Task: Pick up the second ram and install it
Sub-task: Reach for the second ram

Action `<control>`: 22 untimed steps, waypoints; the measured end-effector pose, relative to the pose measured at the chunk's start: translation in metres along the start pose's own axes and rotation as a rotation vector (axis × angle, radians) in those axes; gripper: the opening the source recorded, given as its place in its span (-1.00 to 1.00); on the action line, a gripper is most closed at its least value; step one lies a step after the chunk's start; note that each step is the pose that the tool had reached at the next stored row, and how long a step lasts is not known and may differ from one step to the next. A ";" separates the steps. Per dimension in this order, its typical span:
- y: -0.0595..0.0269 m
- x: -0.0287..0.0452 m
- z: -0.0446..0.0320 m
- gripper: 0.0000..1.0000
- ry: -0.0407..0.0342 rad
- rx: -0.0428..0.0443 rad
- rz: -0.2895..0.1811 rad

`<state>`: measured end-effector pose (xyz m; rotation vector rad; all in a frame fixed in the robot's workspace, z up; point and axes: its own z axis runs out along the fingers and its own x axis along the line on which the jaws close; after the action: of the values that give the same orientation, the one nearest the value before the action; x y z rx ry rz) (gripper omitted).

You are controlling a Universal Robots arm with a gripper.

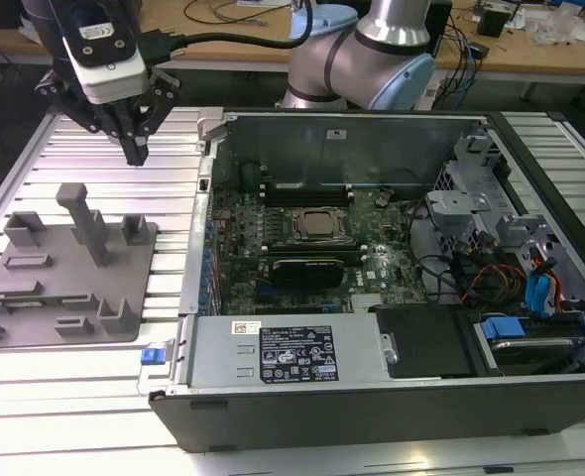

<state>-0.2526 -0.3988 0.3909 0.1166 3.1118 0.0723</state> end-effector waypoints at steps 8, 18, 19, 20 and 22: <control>-0.0022 0.0279 0.0010 -0.84 0.0001 -0.0005 0.000; -0.0041 0.0523 0.0023 -0.84 0.0001 -0.0009 0.000; -0.0043 0.0559 0.0027 -0.84 0.0000 -0.0009 0.000; -0.0046 0.0589 0.0030 -0.84 0.0000 -0.0010 0.000; -0.0055 0.0698 0.0046 -0.84 0.0000 -0.0010 0.000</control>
<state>-0.3224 -0.3988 0.3843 0.1164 3.1117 0.0738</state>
